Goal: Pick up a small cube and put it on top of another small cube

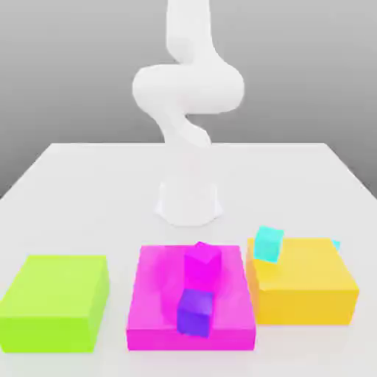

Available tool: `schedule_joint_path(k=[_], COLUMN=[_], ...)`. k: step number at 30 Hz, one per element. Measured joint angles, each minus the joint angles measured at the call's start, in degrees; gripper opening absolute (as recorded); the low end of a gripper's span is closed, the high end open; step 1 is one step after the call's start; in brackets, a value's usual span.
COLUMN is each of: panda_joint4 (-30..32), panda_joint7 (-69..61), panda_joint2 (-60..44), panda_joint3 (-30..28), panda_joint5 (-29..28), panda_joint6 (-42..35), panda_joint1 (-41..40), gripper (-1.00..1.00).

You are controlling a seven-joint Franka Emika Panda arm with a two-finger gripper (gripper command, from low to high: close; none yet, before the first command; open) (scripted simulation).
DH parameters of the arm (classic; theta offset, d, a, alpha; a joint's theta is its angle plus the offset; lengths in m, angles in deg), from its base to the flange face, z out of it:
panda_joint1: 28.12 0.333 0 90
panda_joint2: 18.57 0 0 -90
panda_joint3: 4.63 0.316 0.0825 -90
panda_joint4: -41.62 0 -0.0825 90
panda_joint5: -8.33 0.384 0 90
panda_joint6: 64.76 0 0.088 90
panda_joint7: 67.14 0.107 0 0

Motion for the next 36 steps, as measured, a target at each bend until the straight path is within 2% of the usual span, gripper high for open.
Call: schedule_joint_path(k=[16,25,30,36], panda_joint4=[12.9,20.0,24.0,27.7], panda_joint7=[-42.4,-65.1,-76.0,-82.8], panda_joint2=[-20.8,-32.2,-38.4,-46.1], panda_joint3=[-2.8,-0.4,2.4,3.6], panda_joint5=[5.3,7.2,5.7,-1.5], panda_joint6=[13.6,21.2,25.6,31.4], panda_joint1=[27.4,39.3,44.3,49.0], gripper=[0.0,0.0,0.0,0.0])
